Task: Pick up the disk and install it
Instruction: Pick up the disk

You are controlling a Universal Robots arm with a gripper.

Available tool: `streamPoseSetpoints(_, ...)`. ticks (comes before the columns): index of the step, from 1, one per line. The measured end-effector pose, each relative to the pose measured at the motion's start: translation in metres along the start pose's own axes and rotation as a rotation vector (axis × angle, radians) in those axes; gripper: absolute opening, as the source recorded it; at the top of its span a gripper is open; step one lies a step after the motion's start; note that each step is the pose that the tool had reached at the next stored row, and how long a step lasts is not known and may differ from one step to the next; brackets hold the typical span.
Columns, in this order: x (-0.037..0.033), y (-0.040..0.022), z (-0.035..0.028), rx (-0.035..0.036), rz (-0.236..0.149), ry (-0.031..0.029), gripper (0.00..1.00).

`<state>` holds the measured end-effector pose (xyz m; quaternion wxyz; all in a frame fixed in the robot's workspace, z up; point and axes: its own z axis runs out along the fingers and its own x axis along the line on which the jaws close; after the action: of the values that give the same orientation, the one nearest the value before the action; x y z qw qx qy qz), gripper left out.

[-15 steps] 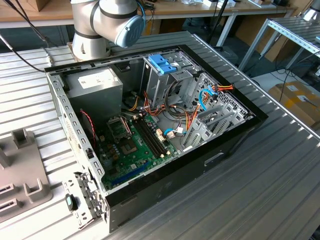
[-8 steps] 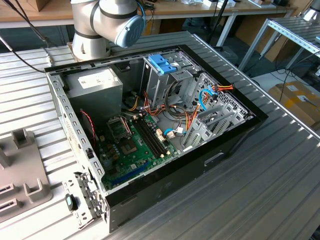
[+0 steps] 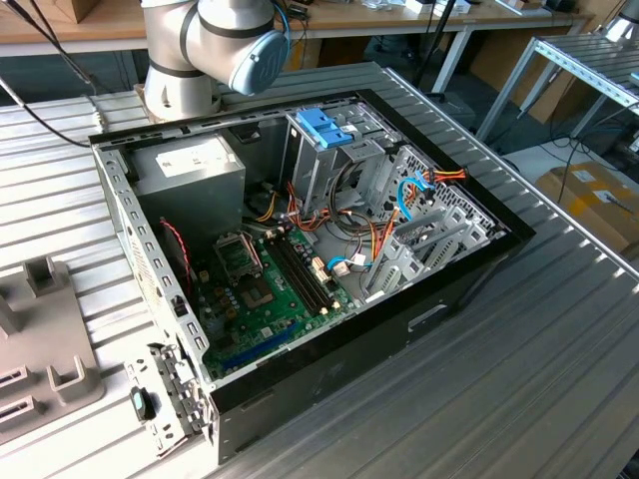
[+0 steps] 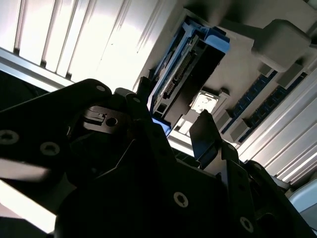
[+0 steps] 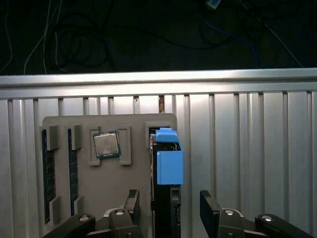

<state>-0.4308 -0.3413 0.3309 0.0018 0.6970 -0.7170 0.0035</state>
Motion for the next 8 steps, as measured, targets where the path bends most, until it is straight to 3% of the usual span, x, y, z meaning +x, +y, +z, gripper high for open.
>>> streamPoseSetpoints(8, -0.0001, 0.0003, 0.0083, 0.0002, -0.022, 0.0002, 0.6)
